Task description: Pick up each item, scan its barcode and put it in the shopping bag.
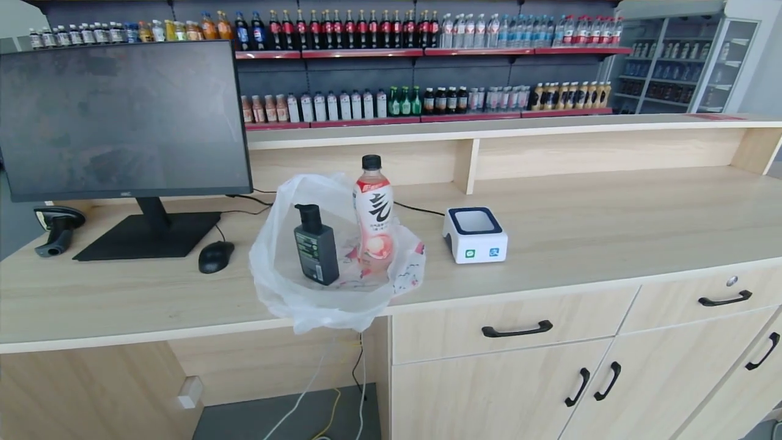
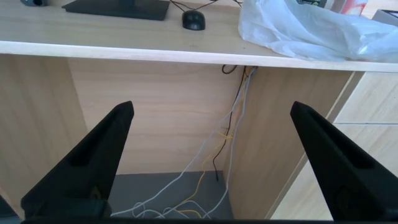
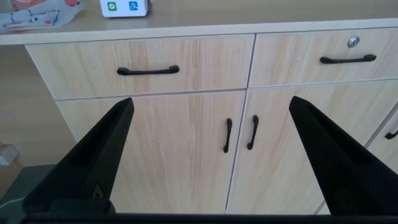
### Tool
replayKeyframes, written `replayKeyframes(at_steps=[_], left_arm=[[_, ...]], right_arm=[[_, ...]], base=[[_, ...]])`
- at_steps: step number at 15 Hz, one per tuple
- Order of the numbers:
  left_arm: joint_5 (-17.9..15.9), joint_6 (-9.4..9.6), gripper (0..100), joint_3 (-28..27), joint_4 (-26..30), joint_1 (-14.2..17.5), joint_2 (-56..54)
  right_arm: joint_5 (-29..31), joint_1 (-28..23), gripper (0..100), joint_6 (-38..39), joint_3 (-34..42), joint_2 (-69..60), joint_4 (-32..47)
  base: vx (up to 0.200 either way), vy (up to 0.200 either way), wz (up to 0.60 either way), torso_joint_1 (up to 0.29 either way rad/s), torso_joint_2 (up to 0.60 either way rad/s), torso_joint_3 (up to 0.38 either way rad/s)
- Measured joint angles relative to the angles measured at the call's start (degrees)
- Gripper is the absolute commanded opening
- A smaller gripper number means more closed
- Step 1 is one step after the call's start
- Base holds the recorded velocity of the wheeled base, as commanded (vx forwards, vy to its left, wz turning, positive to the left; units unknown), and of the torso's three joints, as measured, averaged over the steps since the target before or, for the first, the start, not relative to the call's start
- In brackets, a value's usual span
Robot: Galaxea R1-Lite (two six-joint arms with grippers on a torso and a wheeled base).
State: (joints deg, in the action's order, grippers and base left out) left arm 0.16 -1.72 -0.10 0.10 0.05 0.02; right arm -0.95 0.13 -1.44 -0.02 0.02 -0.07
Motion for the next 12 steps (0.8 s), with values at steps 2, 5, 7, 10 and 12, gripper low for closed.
replayKeyframes(at_steps=[2,5,7,10,12], left_arm=[[0.0,-0.02,100,0.0,0.0,0.0,0.0],[0.0,-0.02,100,0.0,0.0,0.0,0.0],[0.0,0.0,100,0.0,0.0,0.0,0.0],[0.0,-0.02,100,0.0,0.0,0.0,0.0],[0.0,-0.02,100,0.0,0.0,0.0,0.0]], right_arm=[[0.0,0.0,100,0.2,0.0,0.0,0.0],[0.0,0.0,100,0.2,0.0,0.0,0.0],[0.0,0.1,100,0.2,0.0,0.0,0.0],[0.0,0.1,100,0.2,0.0,0.0,0.0],[0.0,0.0,100,0.2,0.0,0.0,0.0]], base=[[0.0,-0.2,0.0,0.005,0.0,0.0],[0.0,-0.067,0.0,0.001,0.0,0.001],[0.0,0.0,0.0,0.0,0.0,0.0],[0.0,0.0,0.0,0.0,0.0,0.0],[0.0,0.0,0.0,0.0,0.0,0.0]])
